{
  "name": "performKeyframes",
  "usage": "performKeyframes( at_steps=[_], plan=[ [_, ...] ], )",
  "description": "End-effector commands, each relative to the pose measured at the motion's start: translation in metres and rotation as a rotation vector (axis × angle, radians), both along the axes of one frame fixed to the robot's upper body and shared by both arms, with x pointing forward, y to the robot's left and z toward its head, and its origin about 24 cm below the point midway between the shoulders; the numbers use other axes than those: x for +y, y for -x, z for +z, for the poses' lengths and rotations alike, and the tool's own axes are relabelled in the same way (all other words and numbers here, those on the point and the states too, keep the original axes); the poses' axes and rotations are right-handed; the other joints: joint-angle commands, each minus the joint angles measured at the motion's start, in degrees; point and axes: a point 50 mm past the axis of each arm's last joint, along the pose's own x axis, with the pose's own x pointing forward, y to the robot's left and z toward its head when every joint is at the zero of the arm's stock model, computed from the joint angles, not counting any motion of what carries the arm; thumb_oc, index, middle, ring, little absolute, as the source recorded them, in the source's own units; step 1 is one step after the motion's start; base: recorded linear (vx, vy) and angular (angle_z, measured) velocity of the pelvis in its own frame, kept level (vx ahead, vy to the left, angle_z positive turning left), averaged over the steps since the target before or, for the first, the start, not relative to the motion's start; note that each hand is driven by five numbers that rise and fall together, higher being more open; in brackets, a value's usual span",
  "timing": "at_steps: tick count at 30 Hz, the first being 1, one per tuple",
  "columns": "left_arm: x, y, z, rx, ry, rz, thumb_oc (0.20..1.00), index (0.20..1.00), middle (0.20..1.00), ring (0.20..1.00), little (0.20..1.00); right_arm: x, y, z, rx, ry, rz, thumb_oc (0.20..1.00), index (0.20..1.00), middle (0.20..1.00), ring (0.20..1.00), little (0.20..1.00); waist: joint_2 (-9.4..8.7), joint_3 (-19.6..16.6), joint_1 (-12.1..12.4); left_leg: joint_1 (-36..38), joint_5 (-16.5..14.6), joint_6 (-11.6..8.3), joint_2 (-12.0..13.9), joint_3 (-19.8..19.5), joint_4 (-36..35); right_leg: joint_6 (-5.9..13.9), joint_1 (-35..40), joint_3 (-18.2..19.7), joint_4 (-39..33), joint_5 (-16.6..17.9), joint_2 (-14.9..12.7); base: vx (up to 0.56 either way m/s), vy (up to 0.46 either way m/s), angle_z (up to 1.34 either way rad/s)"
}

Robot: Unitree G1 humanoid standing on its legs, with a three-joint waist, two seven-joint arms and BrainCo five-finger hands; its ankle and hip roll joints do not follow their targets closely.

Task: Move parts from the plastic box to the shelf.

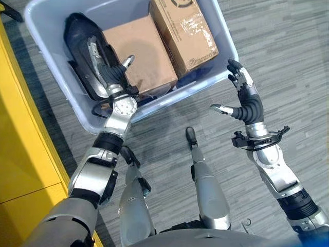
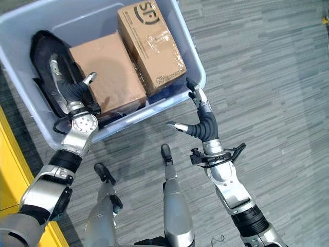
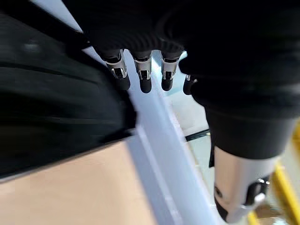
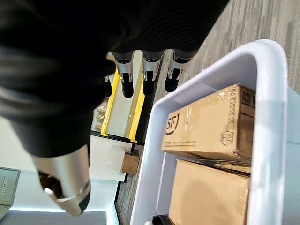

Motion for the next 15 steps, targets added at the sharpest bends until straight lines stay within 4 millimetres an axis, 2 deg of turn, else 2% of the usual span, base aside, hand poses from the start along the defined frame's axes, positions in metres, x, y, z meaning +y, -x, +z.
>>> performKeyframes(
  at_steps=[1, 2, 5, 10, 11, 12, 13, 14, 15],
  plan=[
    [0.003, -0.009, 0.028, -0.046, -0.008, -0.033, 1.000, 1.000, 1.000, 1.000, 1.000, -0.012, 0.009, 0.026, -0.147, -0.025, 0.019, 1.000, 1.000, 1.000, 1.000, 1.000, -1.44, -0.27, 0.31, 0.76, 1.94, -2.86, 3.76, -3.56, 1.92, 1.54, -0.20, -1.36, 3.87, 1.58, -0.84, 0.06, 0.039, 0.00],
    [0.004, -0.015, 0.028, -0.003, 0.023, -0.051, 1.000, 1.000, 1.000, 1.000, 1.000, -0.012, 0.009, 0.025, -0.138, -0.021, 0.025, 1.000, 1.000, 1.000, 1.000, 1.000, -1.29, -0.62, -0.18, 1.20, 0.76, -3.44, 3.61, -3.93, 1.49, 1.78, 0.04, -1.35, 3.58, 0.70, -1.01, 0.06, 0.043, 0.00],
    [0.007, -0.022, 0.035, 0.043, 0.025, -0.081, 1.000, 1.000, 1.000, 1.000, 1.000, -0.013, 0.011, 0.024, -0.129, -0.016, 0.042, 1.000, 1.000, 1.000, 1.000, 1.000, -1.35, -0.52, -1.00, 0.73, 0.74, -3.52, 3.52, -3.89, 1.54, 1.88, -0.60, -1.14, 3.49, 0.90, -0.99, 0.01, 0.030, -0.03],
    [0.009, -0.032, 0.040, 0.166, -0.071, -0.134, 1.000, 1.000, 1.000, 1.000, 1.000, -0.016, 0.015, 0.021, -0.101, -0.024, 0.072, 1.000, 1.000, 1.000, 1.000, 1.000, -1.28, -0.64, -2.17, -0.52, 0.90, -3.68, 3.47, -3.69, 1.56, 2.06, -1.80, -0.71, 2.94, 1.55, -0.94, -0.02, 0.014, -0.04],
    [0.004, -0.034, 0.037, 0.233, -0.198, -0.164, 1.000, 1.000, 1.000, 1.000, 1.000, -0.018, 0.018, 0.021, -0.096, -0.023, 0.074, 1.000, 1.000, 1.000, 1.000, 1.000, -0.83, -0.68, -2.34, -0.78, 0.98, -3.66, 3.35, -3.80, 1.57, 2.06, -1.88, -0.68, 2.80, 1.68, -0.93, 0.00, 0.000, 0.00],
    [0.003, -0.034, 0.037, 0.234, -0.200, -0.165, 1.000, 1.000, 1.000, 1.000, 1.000, -0.019, 0.018, 0.020, -0.096, -0.024, 0.073, 1.000, 1.000, 1.000, 1.000, 1.000, -0.85, -0.69, -2.25, -0.81, 0.97, -3.66, 3.34, -3.80, 1.58, 2.07, -1.89, -0.68, 2.78, 1.69, -0.94, 0.00, 0.000, 0.00],
    [-0.009, -0.034, 0.036, 0.256, -0.403, -0.181, 1.000, 1.000, 1.000, 1.000, 1.000, -0.021, 0.021, 0.020, -0.096, -0.020, 0.074, 1.000, 1.000, 1.000, 1.000, 1.000, -0.31, -0.53, -2.01, -0.96, 0.92, -3.57, 3.14, -3.84, 1.55, 2.18, -1.83, -0.73, 2.66, 1.74, -1.06, 0.00, 0.000, 0.00],
    [-0.009, -0.034, 0.036, 0.257, -0.404, -0.182, 1.000, 1.000, 1.000, 1.000, 1.000, -0.021, 0.021, 0.020, -0.095, -0.020, 0.073, 1.000, 1.000, 1.000, 1.000, 1.000, -0.31, -0.57, -1.96, -0.97, 0.91, -3.56, 3.14, -3.84, 1.55, 2.18, -1.83, -0.73, 2.65, 1.74, -1.06, 0.00, 0.000, 0.00],
    [-0.017, -0.032, 0.024, 0.286, -0.461, -0.214, 1.000, 1.000, 1.000, 1.000, 1.000, -0.022, 0.023, 0.020, -0.094, -0.013, 0.073, 1.000, 1.000, 1.000, 1.000, 1.000, 0.23, -0.58, -1.51, -1.03, 0.92, -3.50, 3.02, -4.02, 1.53, 2.13, -1.65, -0.93, 2.57, 1.74, -1.17, 0.00, 0.000, 0.00]
  ],
)
